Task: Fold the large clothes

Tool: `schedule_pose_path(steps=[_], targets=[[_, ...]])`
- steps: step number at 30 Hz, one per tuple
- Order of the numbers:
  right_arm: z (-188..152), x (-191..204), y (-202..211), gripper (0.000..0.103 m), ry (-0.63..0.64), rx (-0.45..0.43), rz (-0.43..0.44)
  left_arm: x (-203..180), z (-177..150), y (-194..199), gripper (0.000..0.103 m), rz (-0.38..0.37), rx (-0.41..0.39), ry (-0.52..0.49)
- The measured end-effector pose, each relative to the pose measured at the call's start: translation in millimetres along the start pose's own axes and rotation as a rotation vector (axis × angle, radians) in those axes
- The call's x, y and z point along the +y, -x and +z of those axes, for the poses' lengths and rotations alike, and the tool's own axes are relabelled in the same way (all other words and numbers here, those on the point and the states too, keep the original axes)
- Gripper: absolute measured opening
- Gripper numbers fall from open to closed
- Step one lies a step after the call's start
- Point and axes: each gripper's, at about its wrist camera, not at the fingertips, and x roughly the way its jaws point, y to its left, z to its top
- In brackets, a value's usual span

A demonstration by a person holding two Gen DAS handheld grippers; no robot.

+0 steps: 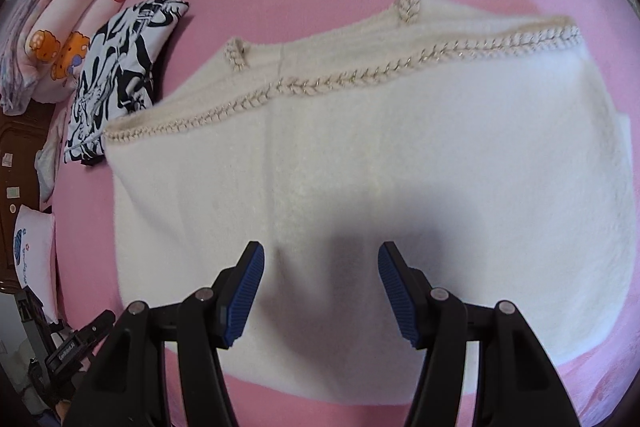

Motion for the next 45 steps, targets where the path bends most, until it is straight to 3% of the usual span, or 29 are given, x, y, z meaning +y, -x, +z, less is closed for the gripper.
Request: schedule_pose_path(steps=[6, 13, 25, 30, 36, 37, 39, 40, 43, 45], targets=[[1.1, 0.2, -20.4, 0.060, -0.014, 0.018, -0.025, 21.4, -16.4, -19.5, 0.083, -0.135, 0.038, 0.108], [3.9, -3.6, -34.9, 0.065, -0.026, 0.052, -0.032, 33.8, -33.6, -28.2, 0.083, -0.241, 0.036, 0.130], [3.2, 0.2, -54.6, 0.086, 0.002, 0.065, -0.020, 35.1, -32.6, -57.9, 0.081, -0.291, 0.022, 0.183], [2.9, 10.6, -62.6, 0.096, 0.031, 0.057, -0.030, 36.6, -33.3, -69.1, 0.081, -0.349, 0.011, 0.239], [-1.6, 16.3, -65.9, 0.097, 0.042, 0.042, -0.051, 36.4, -34.7, -78.7, 0.081, -0.355, -0.002, 0.256], [-2.4, 16.5, -66.0, 0.097, 0.043, 0.037, -0.051, 35.8, -33.5, -79.3, 0.080, -0.353, -0.004, 0.254], [-6.3, 17.1, -65.9, 0.097, 0.044, 0.025, -0.047, 29.3, -29.7, -80.9, 0.057, -0.354, -0.012, 0.242], [-7.6, 17.4, -65.7, 0.097, 0.048, 0.019, -0.045, 24.9, -27.5, -81.2, 0.056, -0.346, -0.013, 0.234], [-14.7, 19.8, -62.5, 0.095, 0.068, 0.008, -0.047, 9.1, -24.9, -79.9, 0.039, -0.317, -0.040, 0.211], [-18.0, 19.9, -59.7, 0.091, 0.076, -0.002, -0.053, -0.2, -25.2, -74.0, 0.021, -0.315, -0.065, 0.196]])
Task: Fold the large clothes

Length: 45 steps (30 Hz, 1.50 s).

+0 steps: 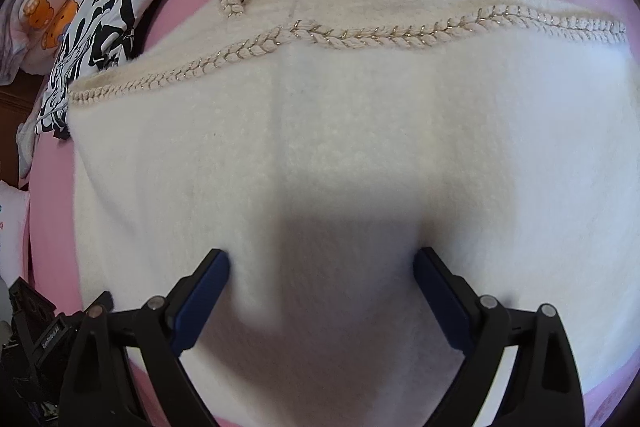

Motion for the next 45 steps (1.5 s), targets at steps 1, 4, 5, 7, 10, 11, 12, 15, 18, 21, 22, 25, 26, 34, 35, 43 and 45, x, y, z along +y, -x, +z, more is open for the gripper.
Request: schedule_pose_path(steps=[1, 4, 5, 7, 10, 11, 12, 15, 18, 21, 22, 25, 26, 34, 35, 43, 45], targets=[[-1.7, -0.6, 1.2, 0.087, 0.001, -0.006, 0.001, -7.1, -1.2, 2.2, 0.020, 0.023, -0.012, -0.018], [-7.3, -8.4, 7.8, 0.072, -0.003, -0.028, 0.001, -28.5, -4.2, 4.9, 0.016, 0.104, -0.044, -0.087], [-8.9, -11.9, 11.0, 0.070, -0.007, -0.034, 0.001, -37.2, -5.5, 5.0, 0.015, 0.127, -0.056, -0.102], [-10.9, -16.3, 14.3, 0.063, -0.013, -0.038, 0.016, -49.3, -8.9, 9.5, 0.015, 0.155, -0.083, -0.121], [-9.6, -19.5, 16.2, 0.057, -0.010, -0.034, 0.036, -66.1, -15.2, 17.7, 0.014, 0.179, -0.117, -0.148], [-7.8, -19.4, 16.1, 0.056, -0.008, -0.030, 0.041, -72.9, -17.3, 20.3, 0.014, 0.184, -0.128, -0.158], [-6.7, -19.3, 16.0, 0.054, -0.005, -0.028, 0.044, -76.5, -18.6, 23.8, 0.014, 0.183, -0.134, -0.166], [-4.6, -20.8, 18.7, 0.043, -0.003, -0.023, 0.053, -91.8, -21.9, 35.7, 0.013, 0.161, -0.160, -0.185], [-4.0, -21.9, 22.5, 0.040, 0.000, -0.023, 0.052, -94.4, -23.3, 50.8, 0.013, 0.134, -0.181, -0.212], [-6.2, -26.7, 26.2, 0.039, -0.019, -0.028, 0.063, -115.9, -30.3, 59.3, 0.012, 0.125, -0.213, -0.270], [-5.8, -27.4, 26.2, 0.038, -0.025, -0.029, 0.066, -124.0, -33.2, 63.0, 0.012, 0.122, -0.223, -0.290], [-5.7, -28.7, 27.4, 0.037, -0.036, -0.036, 0.080, -151.8, -42.8, 73.9, 0.012, 0.094, -0.261, -0.355], [-5.4, -29.2, 27.8, 0.037, -0.036, -0.038, 0.086, -159.9, -45.5, 80.5, 0.012, 0.086, -0.273, -0.373], [-8.7, -46.3, 37.3, 0.018, -0.044, -0.029, 0.145, -239.8, -83.5, 96.5, 0.011, -0.045, -0.320, -0.552], [-9.6, -48.2, 38.7, 0.017, -0.033, -0.026, 0.148, -247.4, -89.4, 97.6, 0.011, -0.061, -0.325, -0.570], [-8.0, -74.6, 37.0, 0.017, -0.045, 0.014, 0.260, -313.1, -152.1, 90.7, 0.011, -0.190, -0.273, -0.745], [-7.3, -80.6, 38.0, 0.017, -0.034, 0.017, 0.283, -327.5, -167.3, 82.3, 0.011, -0.219, -0.246, -0.773]])
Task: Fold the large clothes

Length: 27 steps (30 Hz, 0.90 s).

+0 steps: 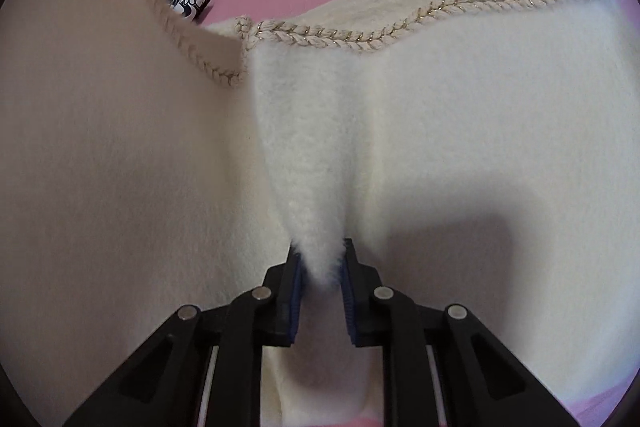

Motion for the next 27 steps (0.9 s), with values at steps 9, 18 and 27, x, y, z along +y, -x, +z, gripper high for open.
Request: schedule_pose_path(steps=[9, 18, 27], targets=[[-5.4, -63.3, 39.2, 0.027, -0.077, -0.003, 0.174, -80.7, -29.1, -45.4, 0.012, -0.138, 0.088, -0.078], [-33.2, -174.7, 100.6, 0.035, -0.201, -0.052, 0.079, -129.7, -95.8, -110.5, 0.012, -0.173, 0.251, -0.152], [-40.5, -241.9, 155.5, 0.027, -0.140, -0.080, -0.051, -129.9, -172.7, -181.4, 0.013, -0.032, 0.433, -0.261]])
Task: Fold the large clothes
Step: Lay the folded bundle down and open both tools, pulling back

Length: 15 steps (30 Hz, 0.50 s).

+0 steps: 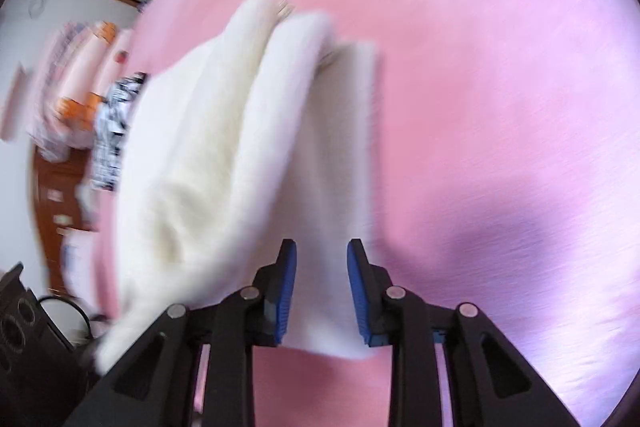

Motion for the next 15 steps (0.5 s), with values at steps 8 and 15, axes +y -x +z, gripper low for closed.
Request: schedule_pose_path(steps=[8, 15], targets=[[-10.3, -5.0, 44.3, 0.031, -0.015, -0.105, -0.070, -18.3, -3.1, -24.2, 0.024, 0.107, 0.116, -0.056], [-36.3, 7.5, 73.4, 0.058, -0.003, -0.198, -0.098, -32.4, -12.3, 29.2, 0.084, 0.149, 0.106, -0.031]])
